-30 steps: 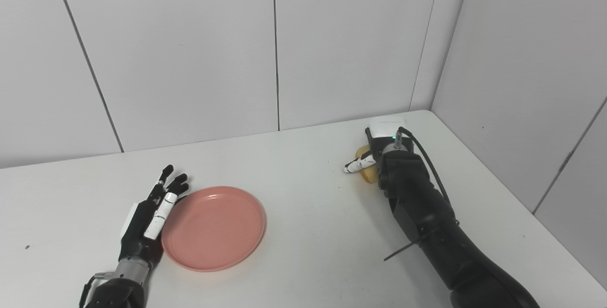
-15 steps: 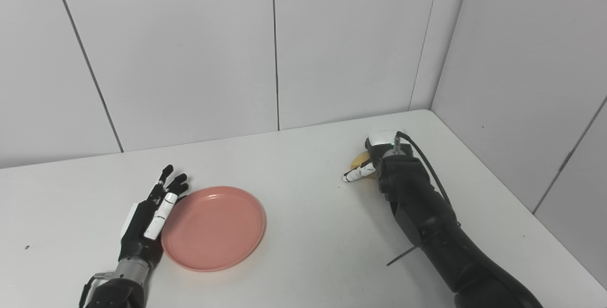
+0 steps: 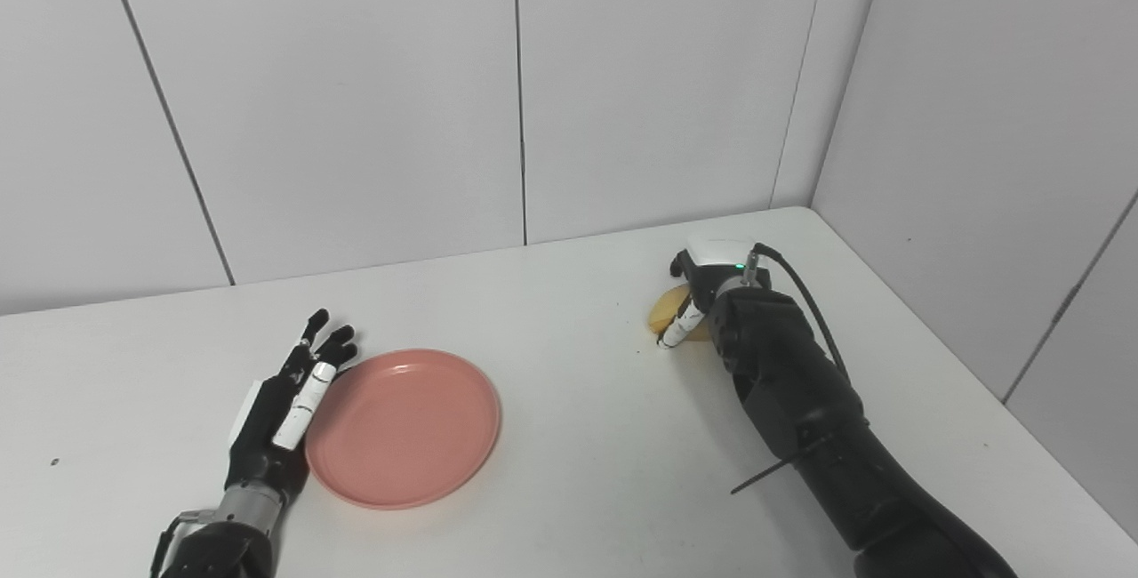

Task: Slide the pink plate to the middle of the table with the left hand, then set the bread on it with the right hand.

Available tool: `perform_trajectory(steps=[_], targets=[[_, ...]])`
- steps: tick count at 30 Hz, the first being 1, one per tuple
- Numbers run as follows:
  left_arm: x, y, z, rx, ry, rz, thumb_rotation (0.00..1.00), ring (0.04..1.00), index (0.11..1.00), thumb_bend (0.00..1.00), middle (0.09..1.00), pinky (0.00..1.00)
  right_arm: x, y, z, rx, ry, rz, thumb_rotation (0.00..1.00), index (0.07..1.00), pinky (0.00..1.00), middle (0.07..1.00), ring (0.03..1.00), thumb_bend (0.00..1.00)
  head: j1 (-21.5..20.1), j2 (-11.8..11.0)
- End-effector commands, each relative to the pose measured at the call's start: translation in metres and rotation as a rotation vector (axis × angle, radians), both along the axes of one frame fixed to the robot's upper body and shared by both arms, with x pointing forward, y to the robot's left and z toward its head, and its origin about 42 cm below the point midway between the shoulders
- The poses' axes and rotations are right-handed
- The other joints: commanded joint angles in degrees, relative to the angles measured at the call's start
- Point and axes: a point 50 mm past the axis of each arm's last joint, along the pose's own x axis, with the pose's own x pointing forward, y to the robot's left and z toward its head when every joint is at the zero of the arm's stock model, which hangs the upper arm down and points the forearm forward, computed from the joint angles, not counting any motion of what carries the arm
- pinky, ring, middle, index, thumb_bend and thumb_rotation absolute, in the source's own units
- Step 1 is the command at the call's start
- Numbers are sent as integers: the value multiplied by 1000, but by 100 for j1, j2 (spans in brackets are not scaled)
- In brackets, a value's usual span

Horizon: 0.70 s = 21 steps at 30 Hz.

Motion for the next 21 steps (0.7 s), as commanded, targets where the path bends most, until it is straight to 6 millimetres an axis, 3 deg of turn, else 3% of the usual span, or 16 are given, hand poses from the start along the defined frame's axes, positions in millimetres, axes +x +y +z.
perform_trajectory(steps=[1, 9, 12, 15, 17, 21], targets=[[0, -4, -2, 2, 22, -20, 707, 906, 967, 725, 909, 869, 1, -9, 12, -29, -4, -13, 0, 773, 230, 480, 343, 555, 12, 8], [2, -7, 0, 0, 22, -24, 707, 907, 975, 735, 910, 875, -3, 4, 34, -7, -71, 35, 0, 689, 251, 537, 401, 523, 130, 11], [2, -9, 1, 1, 22, -23, 707, 907, 973, 734, 910, 881, -9, 15, 46, -1, -135, 82, 0, 756, 239, 523, 405, 526, 287, 27], [1, -14, 3, 2, 17, -26, 709, 908, 974, 740, 910, 875, -17, 27, 60, 5, -197, 150, 0, 724, 316, 516, 423, 528, 516, 36], [0, -19, 4, -1, 17, -31, 704, 910, 971, 747, 910, 874, -22, 34, 69, 15, -232, 188, 0, 724, 290, 518, 415, 527, 695, 41], [-2, -29, 3, -12, 22, -37, 699, 919, 969, 754, 914, 904, -37, 48, 84, 78, -321, 270, 0, 546, 257, 468, 382, 515, 1043, 48]])
